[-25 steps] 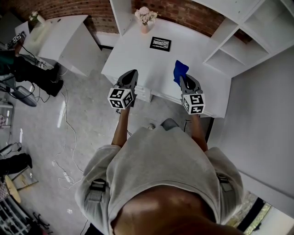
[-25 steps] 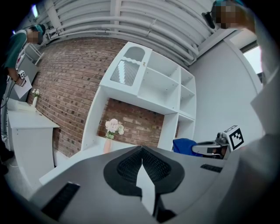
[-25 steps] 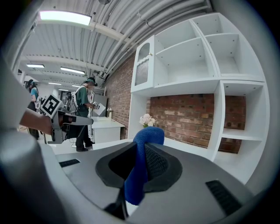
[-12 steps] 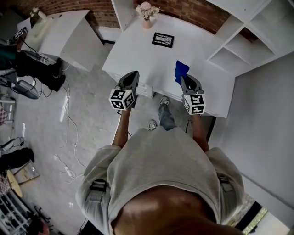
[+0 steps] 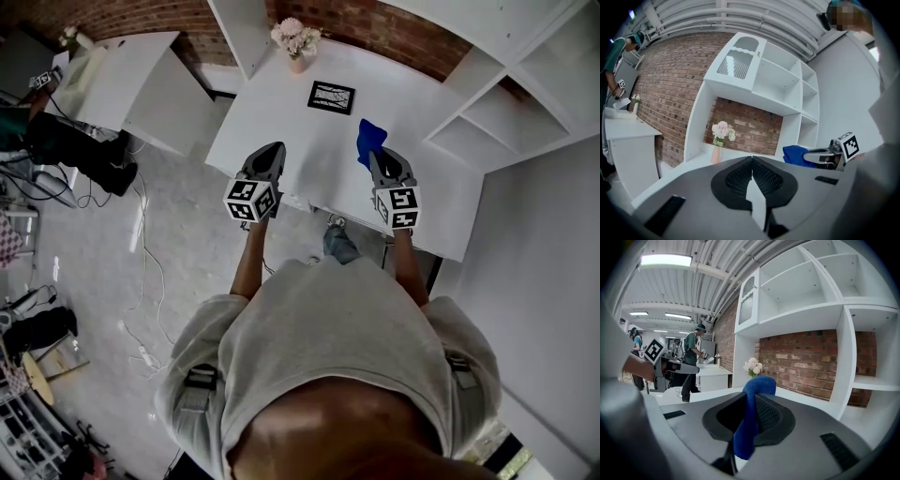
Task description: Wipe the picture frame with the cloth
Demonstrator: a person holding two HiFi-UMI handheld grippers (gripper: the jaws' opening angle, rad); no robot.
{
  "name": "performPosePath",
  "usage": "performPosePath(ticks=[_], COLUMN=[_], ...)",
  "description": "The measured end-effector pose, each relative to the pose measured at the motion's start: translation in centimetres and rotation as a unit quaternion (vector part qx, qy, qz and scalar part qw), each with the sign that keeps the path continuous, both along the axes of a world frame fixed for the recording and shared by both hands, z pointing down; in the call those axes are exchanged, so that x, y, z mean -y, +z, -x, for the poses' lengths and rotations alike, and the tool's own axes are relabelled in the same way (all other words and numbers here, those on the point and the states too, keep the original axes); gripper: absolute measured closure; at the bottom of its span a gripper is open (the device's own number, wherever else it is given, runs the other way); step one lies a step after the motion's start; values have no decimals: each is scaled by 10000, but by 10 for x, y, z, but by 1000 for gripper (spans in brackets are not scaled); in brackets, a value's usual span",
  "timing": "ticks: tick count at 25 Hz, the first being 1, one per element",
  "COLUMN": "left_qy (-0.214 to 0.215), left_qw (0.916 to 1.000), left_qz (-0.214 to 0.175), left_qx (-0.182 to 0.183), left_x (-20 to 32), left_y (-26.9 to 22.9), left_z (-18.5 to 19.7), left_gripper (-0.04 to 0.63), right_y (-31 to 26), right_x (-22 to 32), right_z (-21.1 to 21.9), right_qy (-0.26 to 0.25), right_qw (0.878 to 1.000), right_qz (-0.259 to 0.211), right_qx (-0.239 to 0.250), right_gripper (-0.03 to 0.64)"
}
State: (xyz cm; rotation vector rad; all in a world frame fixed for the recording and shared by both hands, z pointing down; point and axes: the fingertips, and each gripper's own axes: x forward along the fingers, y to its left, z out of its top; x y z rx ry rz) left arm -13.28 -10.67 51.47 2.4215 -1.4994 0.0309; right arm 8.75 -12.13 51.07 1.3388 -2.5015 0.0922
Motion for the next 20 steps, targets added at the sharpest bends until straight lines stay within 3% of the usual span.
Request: performPosePath(ticks=[10, 20], left_qy=[-75, -50], left_qw=[9998, 9995], left_qz=[-109, 112], left_qx=[122, 285], left_x=[90, 146], left_y=[-22, -16], left_z=[-22, -55], left_gripper=[578, 578], right_y=[-28, -20], right_x=[104, 168], right_z=[-20, -44], right_qy=[-97, -191], right_qw=[9996, 9994], right_qz=[-250, -65], right_qx=[85, 278], right_gripper=[555, 555])
